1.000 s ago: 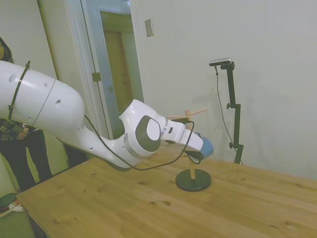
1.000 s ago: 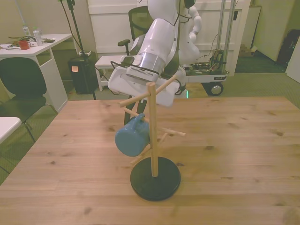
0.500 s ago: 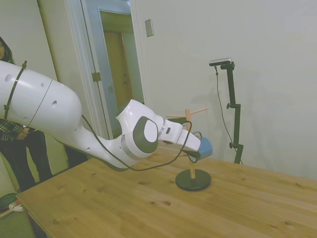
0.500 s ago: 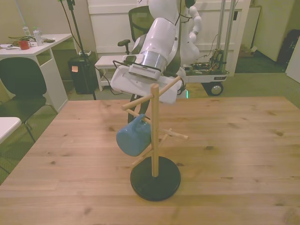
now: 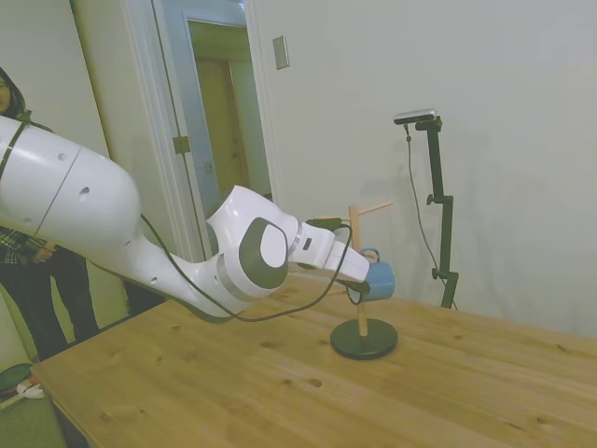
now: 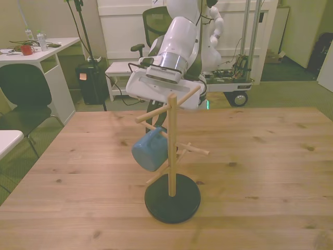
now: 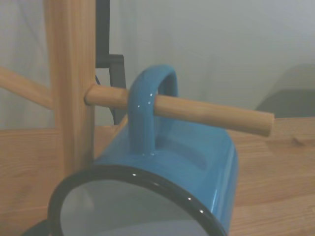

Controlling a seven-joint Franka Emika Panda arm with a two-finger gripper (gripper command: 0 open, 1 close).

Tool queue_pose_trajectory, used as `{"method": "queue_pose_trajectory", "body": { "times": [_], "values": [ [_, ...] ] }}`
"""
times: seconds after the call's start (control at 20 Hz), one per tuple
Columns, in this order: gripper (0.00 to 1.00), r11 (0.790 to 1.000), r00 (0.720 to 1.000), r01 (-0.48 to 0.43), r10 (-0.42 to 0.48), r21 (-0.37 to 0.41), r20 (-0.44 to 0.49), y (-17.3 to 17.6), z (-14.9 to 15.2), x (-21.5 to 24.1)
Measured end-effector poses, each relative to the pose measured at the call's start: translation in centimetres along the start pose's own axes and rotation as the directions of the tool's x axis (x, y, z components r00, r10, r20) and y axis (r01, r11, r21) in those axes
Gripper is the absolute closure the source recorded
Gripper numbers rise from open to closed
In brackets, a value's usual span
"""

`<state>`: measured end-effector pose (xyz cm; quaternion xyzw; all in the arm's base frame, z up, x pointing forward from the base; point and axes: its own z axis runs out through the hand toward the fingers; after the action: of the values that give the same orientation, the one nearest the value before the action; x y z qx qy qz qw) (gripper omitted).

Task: Unload the mug

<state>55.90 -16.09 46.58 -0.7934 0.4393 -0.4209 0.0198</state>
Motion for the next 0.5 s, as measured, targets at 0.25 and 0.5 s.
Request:
{"method": "queue_pose_trajectory", "body": {
  "times": [0.25,0.5],
  "values": [
    [1.0,1.0,1.0,-0.012,0.012,0.008,-0.009,0.0,-1.5,-0.2],
    [1.0,0.999,1.0,-0.025,0.025,0.021,-0.017,-0.1,-2.2,-0.1]
  ]
}}
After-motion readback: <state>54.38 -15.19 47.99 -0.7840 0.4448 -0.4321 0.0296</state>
